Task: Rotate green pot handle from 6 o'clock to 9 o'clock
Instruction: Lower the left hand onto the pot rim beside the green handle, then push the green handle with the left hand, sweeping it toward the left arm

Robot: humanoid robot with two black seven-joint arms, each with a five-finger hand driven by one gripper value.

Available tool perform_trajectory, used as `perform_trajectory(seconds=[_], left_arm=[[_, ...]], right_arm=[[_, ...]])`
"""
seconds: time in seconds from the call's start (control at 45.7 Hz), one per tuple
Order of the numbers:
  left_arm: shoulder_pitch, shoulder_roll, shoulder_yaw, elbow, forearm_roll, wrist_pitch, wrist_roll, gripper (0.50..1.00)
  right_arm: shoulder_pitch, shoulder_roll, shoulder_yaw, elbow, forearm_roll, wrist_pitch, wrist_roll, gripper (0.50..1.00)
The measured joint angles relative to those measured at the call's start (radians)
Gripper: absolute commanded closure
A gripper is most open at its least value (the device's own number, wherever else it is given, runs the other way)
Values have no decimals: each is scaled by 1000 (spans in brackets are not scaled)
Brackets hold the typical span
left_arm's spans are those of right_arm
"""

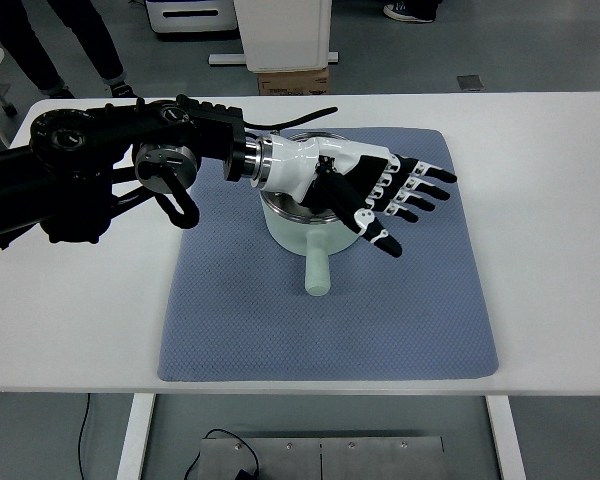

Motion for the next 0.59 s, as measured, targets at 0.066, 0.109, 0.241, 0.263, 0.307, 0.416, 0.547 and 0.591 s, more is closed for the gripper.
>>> perform_trajectory(seconds=[0.066,0.109,0.241,0.263,0.307,0.416,0.547,0.591], left_arm=[[-7,0,22,0,23,0,0,500],[-11,0,34,0,37,0,0,500],[-38,0,82,0,68,0,0,500],[-40,0,84,0,68,0,0,500],[-44,0,91,0,69,0,0,500],[-51,0,103,0,70,0,0,500],[-74,1,133,-15,71,-1,31,500],[-78,3,140,-23,71,0,45,500]], right_arm=[[0,0,0,0,0,0,0,500],[0,0,0,0,0,0,0,500],[0,0,0,0,0,0,0,500],[0,0,0,0,0,0,0,500],[0,0,0,0,0,0,0,500],[0,0,0,0,0,0,0,500],[0,0,0,0,0,0,0,500],[0,0,0,0,0,0,0,500]])
